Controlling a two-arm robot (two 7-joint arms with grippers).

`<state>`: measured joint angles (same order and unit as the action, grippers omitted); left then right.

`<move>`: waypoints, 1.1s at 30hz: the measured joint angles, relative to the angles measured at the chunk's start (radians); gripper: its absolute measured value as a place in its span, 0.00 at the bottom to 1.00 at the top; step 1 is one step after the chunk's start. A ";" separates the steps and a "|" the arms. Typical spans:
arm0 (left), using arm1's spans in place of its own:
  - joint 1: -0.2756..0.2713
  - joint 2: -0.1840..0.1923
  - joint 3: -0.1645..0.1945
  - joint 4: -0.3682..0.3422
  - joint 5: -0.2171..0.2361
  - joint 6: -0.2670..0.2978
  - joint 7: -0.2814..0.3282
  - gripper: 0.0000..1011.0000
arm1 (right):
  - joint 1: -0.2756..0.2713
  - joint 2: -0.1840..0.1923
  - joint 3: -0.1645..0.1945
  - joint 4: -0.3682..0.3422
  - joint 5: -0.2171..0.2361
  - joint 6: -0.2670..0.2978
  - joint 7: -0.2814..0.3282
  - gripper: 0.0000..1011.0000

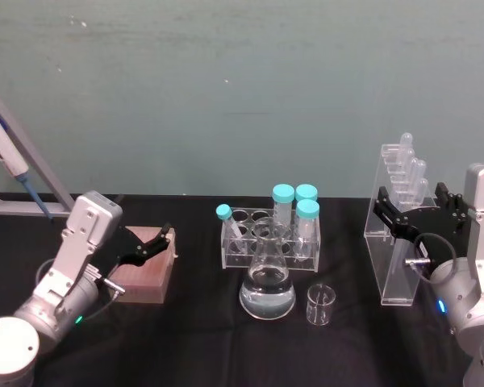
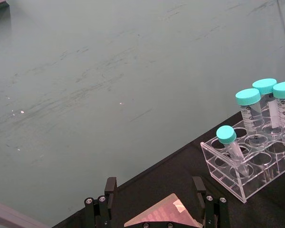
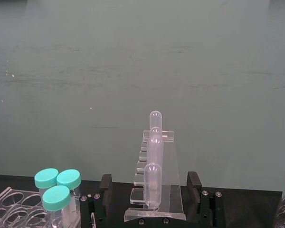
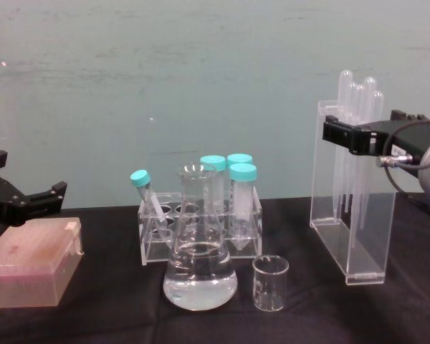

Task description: Place the experimental apparatus aside using one hand.

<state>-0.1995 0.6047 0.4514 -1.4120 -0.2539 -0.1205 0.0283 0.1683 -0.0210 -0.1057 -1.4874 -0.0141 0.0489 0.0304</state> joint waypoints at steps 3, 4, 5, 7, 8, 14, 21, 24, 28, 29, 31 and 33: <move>0.000 0.000 0.000 0.000 0.000 0.000 0.000 0.99 | 0.001 0.001 0.001 0.001 0.001 0.003 0.004 0.99; 0.000 0.000 0.000 0.000 0.000 0.000 0.000 0.99 | 0.002 0.001 0.002 0.002 0.001 0.004 0.005 0.99; 0.000 0.000 0.000 0.000 0.000 0.000 0.000 0.99 | 0.002 0.001 0.002 0.003 0.002 0.004 0.006 0.99; 0.000 0.000 0.000 0.000 0.000 0.000 0.000 0.99 | 0.004 0.001 0.004 0.005 0.003 0.006 0.008 0.99; 0.000 0.000 0.000 0.000 0.000 0.000 0.000 0.99 | 0.004 0.002 0.004 0.006 0.003 0.006 0.009 0.99; 0.000 0.000 0.000 0.000 0.000 0.000 0.000 0.99 | 0.008 0.005 0.005 0.010 0.008 0.009 0.016 0.99; 0.000 0.000 0.000 0.000 0.000 0.000 0.000 0.99 | 0.013 0.009 0.001 0.015 0.009 0.012 0.022 0.99; 0.000 0.000 0.000 0.000 0.000 0.000 0.000 0.99 | 0.013 0.011 -0.001 0.016 0.010 0.013 0.024 0.99; 0.000 0.000 0.000 0.000 0.000 0.000 0.000 0.99 | 0.014 0.011 -0.004 0.016 0.010 0.016 0.025 0.99; 0.000 0.000 0.000 0.000 0.000 0.000 0.000 0.99 | 0.014 0.011 -0.004 0.016 0.010 0.016 0.025 0.99; 0.000 0.000 0.000 0.000 0.000 0.000 0.000 0.99 | 0.014 0.011 -0.005 0.017 0.010 0.016 0.025 0.99; 0.000 0.000 0.000 0.000 0.000 0.000 0.000 0.99 | 0.015 0.011 -0.006 0.019 0.010 0.016 0.024 0.99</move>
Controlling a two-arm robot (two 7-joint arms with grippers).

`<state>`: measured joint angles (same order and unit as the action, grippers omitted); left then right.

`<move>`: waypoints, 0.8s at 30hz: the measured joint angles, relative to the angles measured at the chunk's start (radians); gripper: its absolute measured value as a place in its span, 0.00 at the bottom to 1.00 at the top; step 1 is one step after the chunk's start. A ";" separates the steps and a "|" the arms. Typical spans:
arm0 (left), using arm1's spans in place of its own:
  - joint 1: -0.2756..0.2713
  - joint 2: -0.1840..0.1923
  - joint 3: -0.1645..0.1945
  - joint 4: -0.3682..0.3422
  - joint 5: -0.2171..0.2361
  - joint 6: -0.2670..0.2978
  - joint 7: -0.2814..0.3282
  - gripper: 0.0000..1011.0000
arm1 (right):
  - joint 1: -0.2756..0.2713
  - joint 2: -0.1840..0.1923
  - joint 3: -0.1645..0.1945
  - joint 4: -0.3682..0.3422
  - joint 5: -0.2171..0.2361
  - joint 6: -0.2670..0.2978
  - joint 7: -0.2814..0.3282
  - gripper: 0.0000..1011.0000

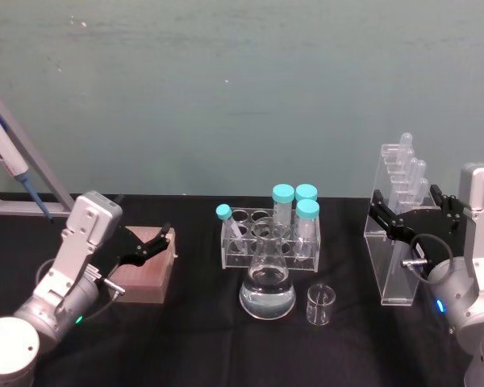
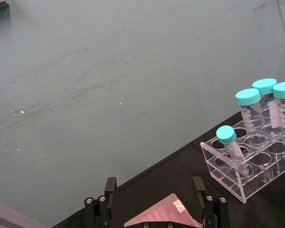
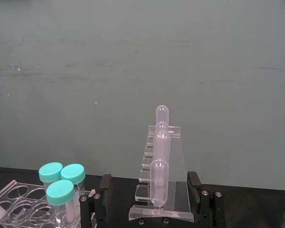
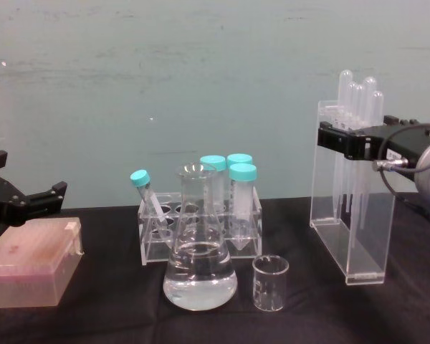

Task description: Place the experimental apparatus aside using one hand.

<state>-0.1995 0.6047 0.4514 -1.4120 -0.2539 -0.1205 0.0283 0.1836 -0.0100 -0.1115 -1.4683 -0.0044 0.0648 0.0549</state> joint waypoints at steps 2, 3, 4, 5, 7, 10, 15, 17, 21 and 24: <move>0.000 0.000 0.000 0.000 0.000 0.000 0.000 0.99 | 0.001 0.000 0.000 0.001 0.000 0.000 -0.001 0.99; 0.000 0.000 0.000 0.000 0.000 0.000 0.000 0.99 | 0.001 -0.001 -0.001 0.002 0.000 0.000 -0.001 0.99; 0.000 0.000 0.000 0.000 0.000 0.000 0.000 0.99 | 0.001 -0.001 -0.001 0.002 0.000 0.001 -0.001 0.99; 0.000 0.000 0.000 0.000 0.000 0.000 0.000 0.99 | 0.001 -0.001 -0.001 0.002 0.000 0.001 -0.002 0.99; 0.000 0.000 0.000 0.000 0.000 0.000 0.000 0.99 | 0.002 -0.002 -0.001 0.003 -0.001 0.001 -0.004 0.99; 0.000 0.000 0.000 0.000 0.000 0.000 0.000 0.99 | 0.002 -0.003 -0.002 0.003 -0.002 0.002 -0.005 0.99; 0.000 0.000 0.000 0.000 0.000 0.000 0.000 0.99 | 0.002 -0.005 -0.002 0.002 -0.002 0.006 -0.006 0.99; 0.000 0.000 0.000 0.000 0.000 0.000 0.000 0.99 | 0.001 -0.005 -0.002 0.001 -0.002 0.006 -0.007 0.99; 0.000 0.000 0.000 0.000 0.000 0.000 0.000 0.99 | 0.000 -0.007 -0.003 0.000 -0.003 0.006 -0.009 0.99; 0.000 0.000 0.000 0.000 0.000 0.000 0.000 0.99 | -0.001 -0.009 -0.003 0.000 -0.003 0.007 -0.010 0.99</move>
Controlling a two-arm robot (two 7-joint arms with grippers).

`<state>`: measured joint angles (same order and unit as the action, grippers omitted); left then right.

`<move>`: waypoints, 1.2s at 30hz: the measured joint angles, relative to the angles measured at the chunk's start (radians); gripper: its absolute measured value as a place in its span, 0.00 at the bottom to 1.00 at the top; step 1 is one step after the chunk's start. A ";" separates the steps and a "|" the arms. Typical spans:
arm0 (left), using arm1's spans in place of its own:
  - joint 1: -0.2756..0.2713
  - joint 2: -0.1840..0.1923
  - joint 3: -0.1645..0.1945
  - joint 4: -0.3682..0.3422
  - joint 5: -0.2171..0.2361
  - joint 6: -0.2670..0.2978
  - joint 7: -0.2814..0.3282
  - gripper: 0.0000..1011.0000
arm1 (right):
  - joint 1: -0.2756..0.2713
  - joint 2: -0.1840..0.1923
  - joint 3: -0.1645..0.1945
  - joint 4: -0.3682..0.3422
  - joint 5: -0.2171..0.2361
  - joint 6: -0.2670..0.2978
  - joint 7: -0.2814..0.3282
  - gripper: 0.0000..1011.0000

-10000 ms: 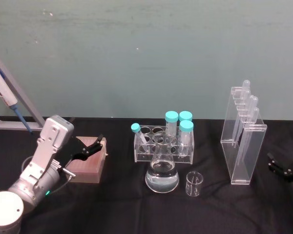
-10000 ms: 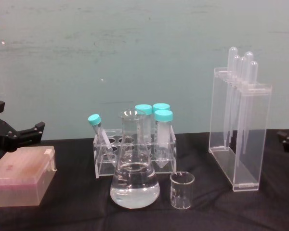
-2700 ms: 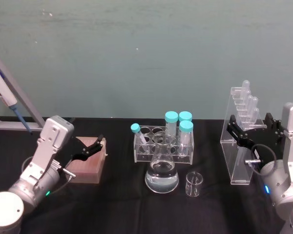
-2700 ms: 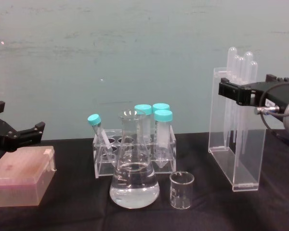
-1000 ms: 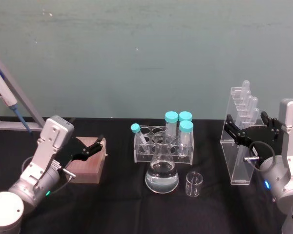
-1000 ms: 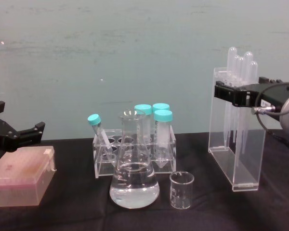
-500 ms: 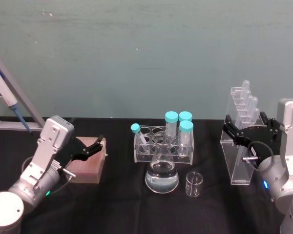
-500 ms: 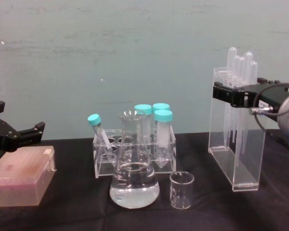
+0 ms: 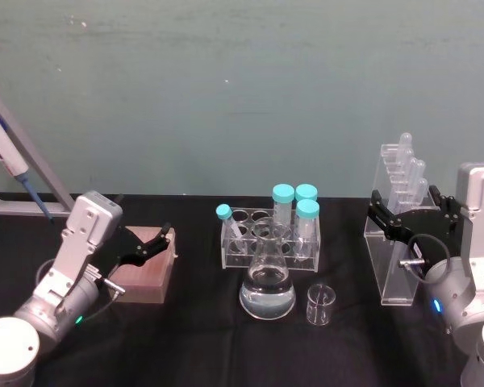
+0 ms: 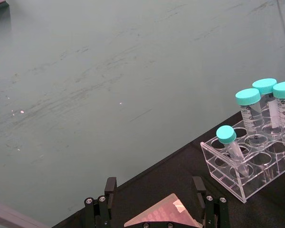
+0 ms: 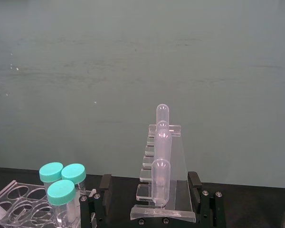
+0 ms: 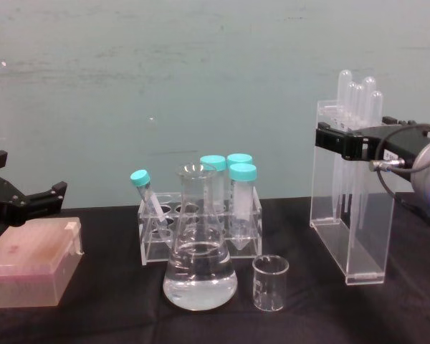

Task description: Place the experimental apparatus aside using one hand.

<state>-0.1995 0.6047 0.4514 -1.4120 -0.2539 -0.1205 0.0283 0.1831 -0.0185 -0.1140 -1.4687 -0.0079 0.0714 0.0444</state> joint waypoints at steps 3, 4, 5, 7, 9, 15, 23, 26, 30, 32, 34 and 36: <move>0.000 0.000 0.000 0.000 0.000 0.000 0.000 0.99 | -0.001 -0.002 0.000 0.000 -0.001 0.000 -0.003 0.99; 0.000 0.000 0.000 0.000 0.000 0.000 0.000 0.99 | -0.001 -0.003 0.001 0.000 -0.002 0.000 -0.005 0.99; 0.000 0.000 0.000 0.000 0.000 0.000 0.000 0.99 | -0.001 -0.003 0.001 -0.001 -0.002 0.000 -0.006 0.99; 0.000 0.000 0.000 0.000 0.000 0.000 0.000 0.99 | -0.001 -0.004 0.001 -0.001 -0.003 0.000 -0.007 0.99; 0.000 0.000 0.000 0.000 0.000 0.000 0.000 0.99 | -0.002 -0.005 0.002 -0.002 -0.004 0.000 -0.009 0.99; 0.000 0.000 0.000 0.000 0.000 0.000 0.000 0.99 | -0.005 -0.005 0.003 -0.007 -0.009 -0.005 -0.011 0.99; 0.000 0.000 0.000 0.000 0.000 0.000 0.000 0.99 | -0.005 -0.005 0.003 -0.006 -0.009 -0.005 -0.011 0.99; 0.000 0.000 0.000 0.000 0.000 0.000 0.000 0.99 | -0.005 -0.005 0.004 -0.007 -0.008 -0.005 -0.011 0.99; 0.000 0.000 0.000 0.000 0.000 0.000 0.000 0.99 | -0.005 -0.005 0.004 -0.007 -0.008 -0.004 -0.011 0.99; 0.000 0.000 0.000 0.000 0.000 0.000 0.000 0.99 | -0.005 -0.005 0.004 -0.007 -0.007 -0.004 -0.011 0.99; 0.000 0.000 0.000 0.000 0.000 0.000 0.000 0.99 | -0.005 -0.005 0.004 -0.007 -0.007 -0.004 -0.011 0.99; 0.000 0.000 0.000 0.000 0.000 0.000 0.000 0.99 | -0.005 -0.005 0.004 -0.006 -0.007 -0.004 -0.011 0.99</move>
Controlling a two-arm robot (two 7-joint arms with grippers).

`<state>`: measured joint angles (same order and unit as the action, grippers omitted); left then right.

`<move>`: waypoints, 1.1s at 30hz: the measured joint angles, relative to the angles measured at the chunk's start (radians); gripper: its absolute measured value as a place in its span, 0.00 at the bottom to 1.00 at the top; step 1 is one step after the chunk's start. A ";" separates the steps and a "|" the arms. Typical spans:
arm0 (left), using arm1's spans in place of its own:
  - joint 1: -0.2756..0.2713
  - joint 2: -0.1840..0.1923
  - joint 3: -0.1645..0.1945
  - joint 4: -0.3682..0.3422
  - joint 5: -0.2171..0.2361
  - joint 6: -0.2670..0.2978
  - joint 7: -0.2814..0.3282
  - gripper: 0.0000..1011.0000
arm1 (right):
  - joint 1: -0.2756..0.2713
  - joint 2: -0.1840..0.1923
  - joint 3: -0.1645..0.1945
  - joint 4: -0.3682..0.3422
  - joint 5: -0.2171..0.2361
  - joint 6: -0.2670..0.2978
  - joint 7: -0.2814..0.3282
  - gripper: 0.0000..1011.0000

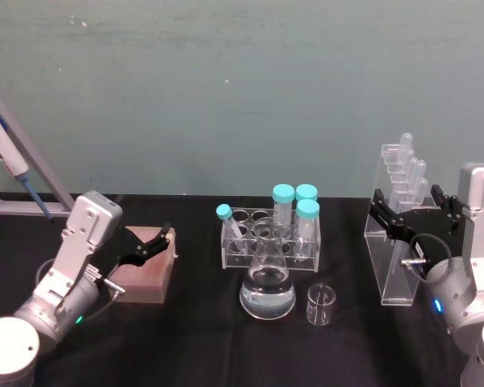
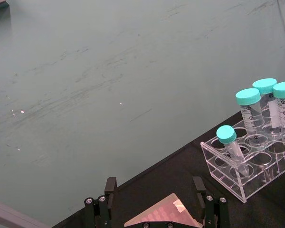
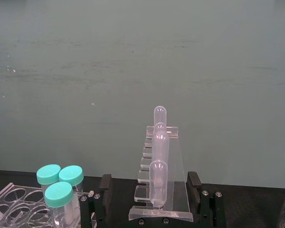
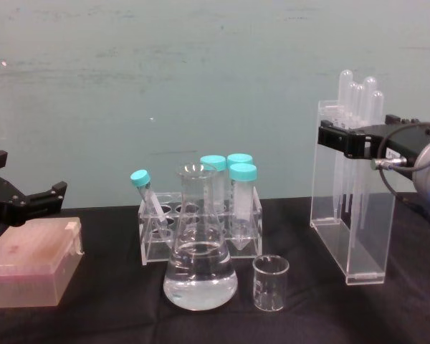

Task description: Place the experimental apparatus aside using one hand.

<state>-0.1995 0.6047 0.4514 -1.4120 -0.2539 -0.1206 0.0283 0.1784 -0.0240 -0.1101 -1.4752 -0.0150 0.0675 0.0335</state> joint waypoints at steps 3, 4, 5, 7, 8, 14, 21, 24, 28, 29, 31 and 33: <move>0.000 0.000 0.000 0.000 0.000 0.000 0.000 0.99 | 0.000 0.000 0.000 0.000 0.000 0.000 0.000 0.99; 0.000 0.000 0.000 0.000 0.000 0.000 0.000 0.99 | 0.000 0.000 0.000 0.000 0.000 0.000 0.000 0.99; 0.000 0.000 0.000 0.000 0.000 0.000 0.000 0.99 | 0.000 0.000 0.000 0.000 0.001 0.001 0.000 0.99; 0.000 0.000 0.000 0.000 0.000 0.000 0.000 0.99 | 0.000 0.000 0.000 0.000 0.001 0.001 0.000 0.99; 0.000 0.000 0.000 0.000 0.000 0.000 0.000 0.99 | 0.000 0.000 0.000 0.001 0.001 0.001 0.000 0.99; 0.000 0.000 0.000 0.000 0.000 0.000 0.000 0.99 | 0.000 0.000 0.000 0.001 0.001 0.001 0.000 0.98; 0.000 0.000 0.000 0.000 0.000 0.000 0.000 0.99 | 0.000 0.000 0.000 0.001 0.001 0.001 0.000 0.85; 0.000 0.000 0.000 0.000 0.000 0.000 0.000 0.99 | 0.000 0.000 0.000 0.001 0.001 0.001 0.000 0.77; 0.000 0.000 0.000 0.000 0.000 0.000 0.000 0.99 | 0.000 0.000 0.000 0.001 0.001 0.001 0.000 0.64; 0.000 0.000 0.000 0.000 0.000 0.000 0.000 0.99 | 0.000 0.000 0.000 0.001 0.001 0.001 0.000 0.62; 0.000 0.000 0.000 0.000 0.000 0.000 0.000 0.99 | 0.000 0.000 0.000 0.001 0.001 0.001 0.000 0.61; 0.000 0.000 0.000 0.000 0.000 0.000 0.000 0.99 | 0.000 0.000 0.000 0.001 0.001 0.001 0.000 0.60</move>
<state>-0.1995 0.6047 0.4514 -1.4120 -0.2539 -0.1206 0.0283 0.1783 -0.0240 -0.1104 -1.4745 -0.0140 0.0684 0.0336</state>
